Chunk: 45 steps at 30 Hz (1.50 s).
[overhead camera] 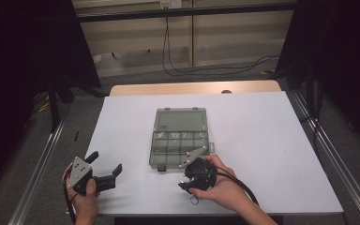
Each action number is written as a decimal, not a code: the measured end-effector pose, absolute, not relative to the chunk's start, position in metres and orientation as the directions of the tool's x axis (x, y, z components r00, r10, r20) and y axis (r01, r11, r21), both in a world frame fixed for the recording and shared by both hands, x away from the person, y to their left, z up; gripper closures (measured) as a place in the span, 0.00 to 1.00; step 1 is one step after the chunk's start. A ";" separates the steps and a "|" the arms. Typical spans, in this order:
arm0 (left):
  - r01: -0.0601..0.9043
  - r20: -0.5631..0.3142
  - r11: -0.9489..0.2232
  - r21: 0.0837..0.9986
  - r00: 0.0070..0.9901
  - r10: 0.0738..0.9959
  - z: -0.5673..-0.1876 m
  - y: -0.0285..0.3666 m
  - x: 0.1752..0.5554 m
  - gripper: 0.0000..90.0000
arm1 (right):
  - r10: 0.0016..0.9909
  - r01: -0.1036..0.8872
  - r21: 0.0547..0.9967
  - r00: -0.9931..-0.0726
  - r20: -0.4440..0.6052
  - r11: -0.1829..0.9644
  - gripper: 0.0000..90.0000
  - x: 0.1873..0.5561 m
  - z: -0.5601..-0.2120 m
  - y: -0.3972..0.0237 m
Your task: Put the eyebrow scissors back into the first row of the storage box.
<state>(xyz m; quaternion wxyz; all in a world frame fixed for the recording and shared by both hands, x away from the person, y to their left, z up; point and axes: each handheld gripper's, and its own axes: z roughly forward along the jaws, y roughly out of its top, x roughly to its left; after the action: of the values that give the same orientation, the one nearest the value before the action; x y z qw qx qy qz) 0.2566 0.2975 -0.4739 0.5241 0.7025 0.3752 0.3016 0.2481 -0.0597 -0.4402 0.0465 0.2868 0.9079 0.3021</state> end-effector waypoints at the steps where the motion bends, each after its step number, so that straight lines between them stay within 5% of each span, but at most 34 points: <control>1: 0.211 0.030 -0.169 0.963 0.536 0.843 -0.474 0.298 0.257 0.00 | 0.549 0.493 0.575 -0.831 0.089 0.653 0.64 0.248 -0.440 -0.060; 21: 0.207 0.030 -0.166 0.964 0.538 0.842 -0.475 0.296 0.257 0.00 | 0.631 0.598 0.507 -0.765 0.129 0.620 0.76 0.245 -0.452 -0.064; 35: 0.209 0.032 -0.171 0.963 0.539 0.841 -0.475 0.296 0.256 0.00 | 0.640 0.574 0.497 -0.767 0.047 0.651 0.95 0.227 -0.458 -0.053; 45: 0.208 0.035 -0.174 0.963 0.543 0.839 -0.474 0.296 0.257 0.00 | 0.630 0.579 0.496 -0.773 0.080 0.647 0.96 0.235 -0.454 -0.056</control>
<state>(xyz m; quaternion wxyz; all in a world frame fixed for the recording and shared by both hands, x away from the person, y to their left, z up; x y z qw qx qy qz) 0.2572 0.2965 -0.4744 0.5244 0.7046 0.3715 0.3011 0.2347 -0.0557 -0.4542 0.0500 0.3335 0.9061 0.2553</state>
